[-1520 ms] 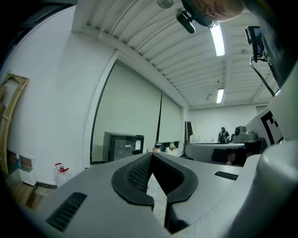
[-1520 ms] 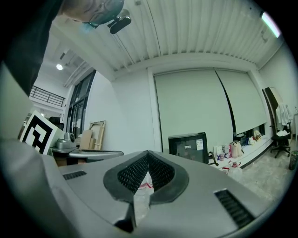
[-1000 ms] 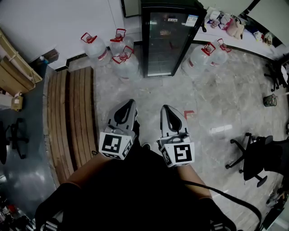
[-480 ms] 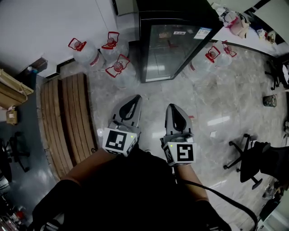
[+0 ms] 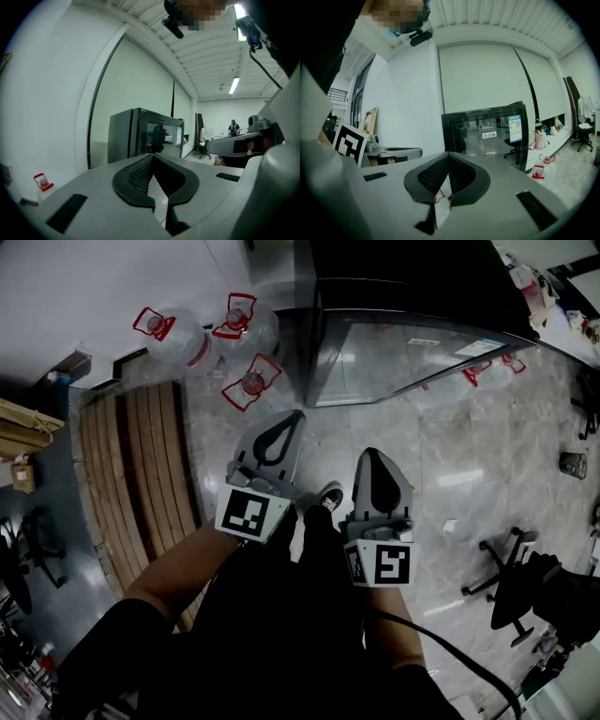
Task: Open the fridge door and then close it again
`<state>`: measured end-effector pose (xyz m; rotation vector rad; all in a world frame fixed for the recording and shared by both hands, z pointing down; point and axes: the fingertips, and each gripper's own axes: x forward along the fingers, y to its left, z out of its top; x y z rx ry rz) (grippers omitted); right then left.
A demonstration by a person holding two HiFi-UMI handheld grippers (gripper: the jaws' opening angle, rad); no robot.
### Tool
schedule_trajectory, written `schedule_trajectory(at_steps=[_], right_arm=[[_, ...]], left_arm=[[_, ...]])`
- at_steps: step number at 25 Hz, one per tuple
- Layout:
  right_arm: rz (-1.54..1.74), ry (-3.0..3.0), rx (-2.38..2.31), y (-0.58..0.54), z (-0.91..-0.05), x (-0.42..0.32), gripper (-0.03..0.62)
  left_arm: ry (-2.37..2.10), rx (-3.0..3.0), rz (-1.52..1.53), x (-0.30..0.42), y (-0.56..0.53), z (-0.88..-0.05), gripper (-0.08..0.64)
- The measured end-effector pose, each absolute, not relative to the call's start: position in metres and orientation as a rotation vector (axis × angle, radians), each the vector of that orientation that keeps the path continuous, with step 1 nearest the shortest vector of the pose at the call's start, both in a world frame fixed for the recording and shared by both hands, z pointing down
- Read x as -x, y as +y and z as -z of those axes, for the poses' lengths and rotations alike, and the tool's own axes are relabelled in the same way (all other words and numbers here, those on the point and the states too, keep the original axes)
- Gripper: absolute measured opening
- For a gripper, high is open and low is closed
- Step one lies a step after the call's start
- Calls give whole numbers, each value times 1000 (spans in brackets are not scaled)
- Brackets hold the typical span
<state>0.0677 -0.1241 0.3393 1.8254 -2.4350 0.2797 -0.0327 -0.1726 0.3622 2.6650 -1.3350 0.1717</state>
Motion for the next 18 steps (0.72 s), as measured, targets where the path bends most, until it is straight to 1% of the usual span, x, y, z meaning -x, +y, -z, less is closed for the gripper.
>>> schedule_trajectory(at_steps=[7, 9, 11, 15, 18], right_arm=[[-373, -2441, -1715, -160, -420, -77, 15], [-386, -2421, -1710, -163, -440, -82, 15], [-420, -2390, -1720, -164, -460, -89, 15], [-477, -2363, -1760, -164, -486, -96, 15], [-515, -2353, -1768, -166, -500, -92, 15]], left_arm=[[-1315, -2715, -147, 25, -234, -446, 16], [-1306, -2726, -132, 23, -246, -460, 31], [-1288, -2745, -100, 16, -253, -467, 76], [-1234, -2791, -101, 5, -267, -478, 131], [-1208, -2846, -96, 1, -279, -481, 141]])
